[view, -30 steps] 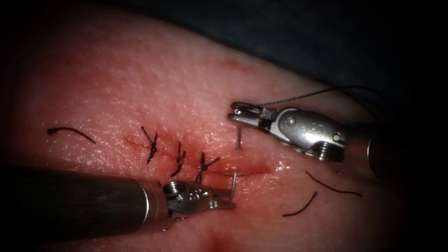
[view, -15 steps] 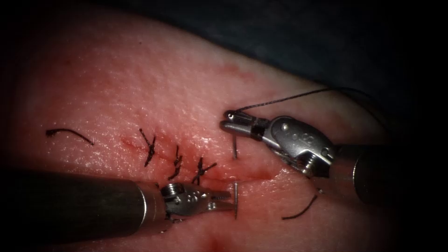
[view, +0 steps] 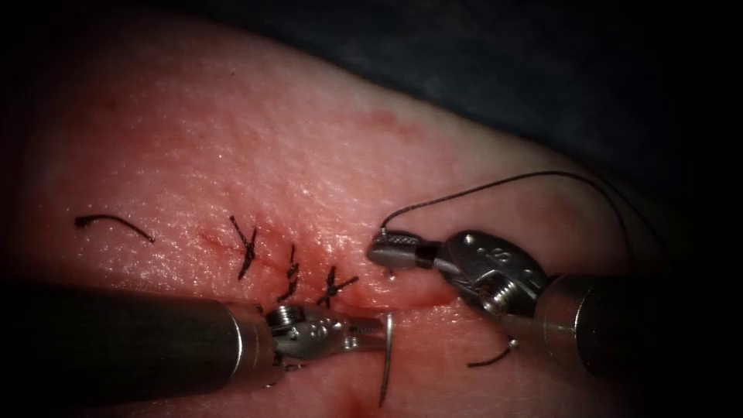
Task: Wound Closure
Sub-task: Pass the needle through the target on the top side of the wound with the right tool, then grab the needle with the left gripper and extract it from the tissue
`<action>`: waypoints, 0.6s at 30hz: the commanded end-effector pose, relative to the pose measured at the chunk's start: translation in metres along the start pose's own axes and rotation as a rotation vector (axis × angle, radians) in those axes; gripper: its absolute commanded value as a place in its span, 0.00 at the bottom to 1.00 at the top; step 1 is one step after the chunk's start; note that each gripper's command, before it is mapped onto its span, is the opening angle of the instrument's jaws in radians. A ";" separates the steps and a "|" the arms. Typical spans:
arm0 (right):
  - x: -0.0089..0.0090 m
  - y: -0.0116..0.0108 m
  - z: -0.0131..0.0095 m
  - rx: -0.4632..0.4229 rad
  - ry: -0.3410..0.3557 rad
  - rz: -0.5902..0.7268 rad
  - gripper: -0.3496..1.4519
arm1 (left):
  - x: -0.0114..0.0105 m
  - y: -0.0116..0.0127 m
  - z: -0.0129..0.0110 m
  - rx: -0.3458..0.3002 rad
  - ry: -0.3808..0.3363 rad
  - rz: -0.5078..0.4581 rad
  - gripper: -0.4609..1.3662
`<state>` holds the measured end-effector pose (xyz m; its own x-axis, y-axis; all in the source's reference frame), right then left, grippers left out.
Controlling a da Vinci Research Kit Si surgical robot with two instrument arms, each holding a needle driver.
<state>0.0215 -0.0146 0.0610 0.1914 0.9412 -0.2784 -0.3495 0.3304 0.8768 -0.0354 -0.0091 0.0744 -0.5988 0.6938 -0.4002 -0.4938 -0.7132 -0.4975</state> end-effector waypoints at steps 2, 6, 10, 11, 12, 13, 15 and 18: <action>-0.0002 -0.0001 0.0001 0.003 -0.003 0.042 0.00 | 0.0001 0.0001 -0.0001 -0.005 0.000 0.010 0.21; -0.0010 0.0000 0.0003 0.009 -0.014 0.144 0.00 | 0.0003 0.0001 -0.0003 -0.006 0.000 0.020 0.21; -0.0016 0.0005 0.0006 0.028 0.028 0.165 0.00 | 0.0003 0.0001 -0.0003 -0.007 0.000 0.032 0.20; -0.0016 0.0006 0.0006 0.027 0.035 0.164 0.06 | 0.0003 0.0001 -0.0003 -0.007 0.000 0.037 0.20; -0.0016 0.0008 0.0007 0.024 0.057 0.162 0.23 | 0.0003 0.0001 -0.0003 -0.007 0.001 0.043 0.20; -0.0015 0.0013 0.0007 0.009 0.114 0.165 0.55 | 0.0003 0.0001 -0.0003 -0.007 0.001 0.055 0.21; -0.0012 0.0019 0.0005 -0.014 0.176 0.131 0.73 | 0.0003 0.0001 -0.0003 -0.007 -0.001 0.079 0.20; -0.0007 0.0028 -0.0002 -0.024 0.224 0.084 0.80 | 0.0003 0.0001 -0.0003 -0.008 0.001 0.121 0.19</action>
<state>0.0197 -0.0137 0.0637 -0.0506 0.9522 -0.3011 -0.3820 0.2602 0.8868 -0.0355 -0.0090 0.0739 -0.6593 0.5889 -0.4675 -0.4039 -0.8018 -0.4405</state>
